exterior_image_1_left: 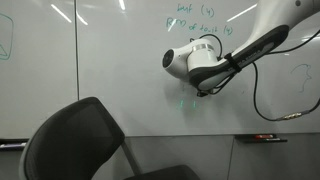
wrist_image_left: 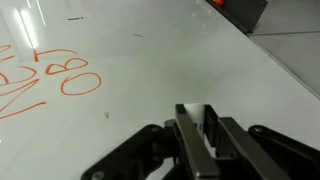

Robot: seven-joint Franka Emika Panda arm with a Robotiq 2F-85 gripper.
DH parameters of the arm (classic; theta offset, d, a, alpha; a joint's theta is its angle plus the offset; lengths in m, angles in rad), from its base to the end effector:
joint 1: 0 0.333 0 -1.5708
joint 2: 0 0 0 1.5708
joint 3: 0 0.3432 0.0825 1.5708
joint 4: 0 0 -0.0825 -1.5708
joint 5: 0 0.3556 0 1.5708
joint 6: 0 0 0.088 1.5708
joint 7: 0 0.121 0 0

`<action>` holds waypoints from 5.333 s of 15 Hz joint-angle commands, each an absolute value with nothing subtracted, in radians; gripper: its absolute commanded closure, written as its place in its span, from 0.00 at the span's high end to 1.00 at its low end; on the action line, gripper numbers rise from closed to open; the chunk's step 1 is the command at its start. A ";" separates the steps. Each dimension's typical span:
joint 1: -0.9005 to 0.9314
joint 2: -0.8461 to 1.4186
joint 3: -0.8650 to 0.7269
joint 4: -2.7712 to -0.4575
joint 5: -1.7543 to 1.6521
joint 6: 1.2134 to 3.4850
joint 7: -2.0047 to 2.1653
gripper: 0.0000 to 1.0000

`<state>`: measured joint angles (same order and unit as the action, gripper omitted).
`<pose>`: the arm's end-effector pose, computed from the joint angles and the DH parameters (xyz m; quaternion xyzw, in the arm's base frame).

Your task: Use the marker on the chair to draw on the whiteboard

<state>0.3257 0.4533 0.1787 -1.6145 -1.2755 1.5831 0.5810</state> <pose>0.6210 0.1899 0.4298 0.8089 0.1175 0.1190 0.5637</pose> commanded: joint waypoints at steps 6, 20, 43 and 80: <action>0.339 0.539 0.166 -1.545 -1.293 1.558 0.552 0.10; 0.350 0.542 0.149 -1.527 -1.385 1.561 0.543 0.10; 0.349 0.426 0.241 -1.679 -1.059 1.553 0.400 0.10; 0.443 0.752 0.128 -1.327 -1.185 1.625 0.782 0.10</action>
